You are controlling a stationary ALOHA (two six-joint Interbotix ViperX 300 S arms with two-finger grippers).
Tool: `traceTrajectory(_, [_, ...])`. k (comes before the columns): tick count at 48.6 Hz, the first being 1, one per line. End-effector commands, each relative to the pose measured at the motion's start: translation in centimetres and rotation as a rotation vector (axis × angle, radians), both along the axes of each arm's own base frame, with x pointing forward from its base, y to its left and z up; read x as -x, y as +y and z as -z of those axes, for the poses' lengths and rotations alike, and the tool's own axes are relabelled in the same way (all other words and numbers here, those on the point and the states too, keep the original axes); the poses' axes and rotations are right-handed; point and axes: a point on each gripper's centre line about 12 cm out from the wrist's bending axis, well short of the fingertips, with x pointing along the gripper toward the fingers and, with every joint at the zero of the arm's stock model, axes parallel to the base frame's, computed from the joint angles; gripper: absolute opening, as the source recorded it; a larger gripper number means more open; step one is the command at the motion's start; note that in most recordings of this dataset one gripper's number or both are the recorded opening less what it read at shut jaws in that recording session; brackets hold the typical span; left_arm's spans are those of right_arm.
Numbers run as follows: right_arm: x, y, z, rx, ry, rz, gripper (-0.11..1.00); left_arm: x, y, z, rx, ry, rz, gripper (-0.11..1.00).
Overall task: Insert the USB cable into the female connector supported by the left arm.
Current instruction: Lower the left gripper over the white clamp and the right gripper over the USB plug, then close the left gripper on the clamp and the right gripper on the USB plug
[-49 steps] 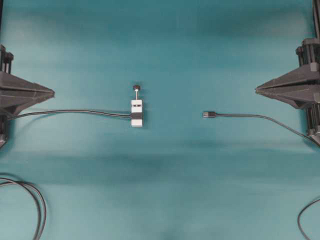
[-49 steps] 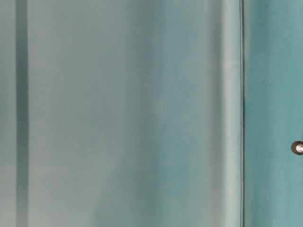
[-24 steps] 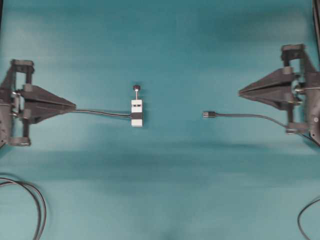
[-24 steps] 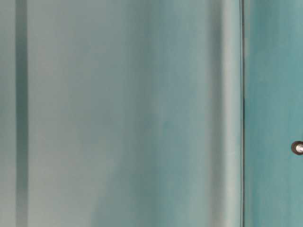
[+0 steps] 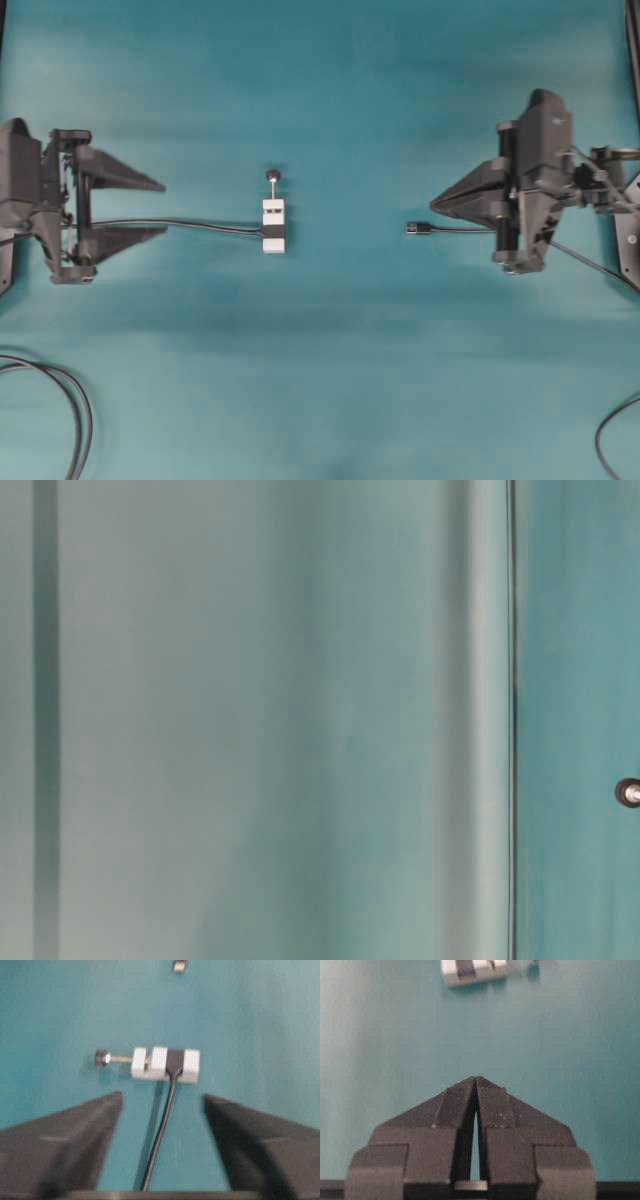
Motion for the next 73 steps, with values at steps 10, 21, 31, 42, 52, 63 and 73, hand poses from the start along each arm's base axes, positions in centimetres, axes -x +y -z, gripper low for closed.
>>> traceTrajectory(10, [-1.2,-0.2,2.6,-0.001,0.029,0.0,0.06,-2.7,0.3,1.0,-0.016,0.006,0.001,0.9])
traceTrajectory(21, [-1.0,-0.2,4.3,-0.004,0.081,-0.001,0.55,-4.0,0.4,2.6,-0.017,0.018,0.002,0.89])
traceTrajectory(31, [-0.5,-0.1,5.0,-0.001,0.097,-0.005,0.48,-5.1,0.4,3.0,-0.016,0.03,0.003,0.86])
traceTrajectory(42, [0.0,-0.1,5.3,0.0,0.075,-0.002,0.47,-5.2,0.3,3.1,-0.017,0.035,0.009,0.82])
traceTrajectory(52, [0.3,-0.1,6.6,-0.003,0.118,-0.003,0.47,-5.2,0.2,4.0,-0.044,0.1,0.029,0.81])
traceTrajectory(63, [-0.7,-0.2,7.3,-0.002,0.131,-0.005,0.47,-5.7,-0.2,4.3,-0.081,0.131,0.066,0.81])
traceTrajectory(73, [-0.8,-0.2,7.5,0.002,0.122,-0.007,0.47,-5.5,-0.2,4.6,-0.082,0.14,0.067,0.81])
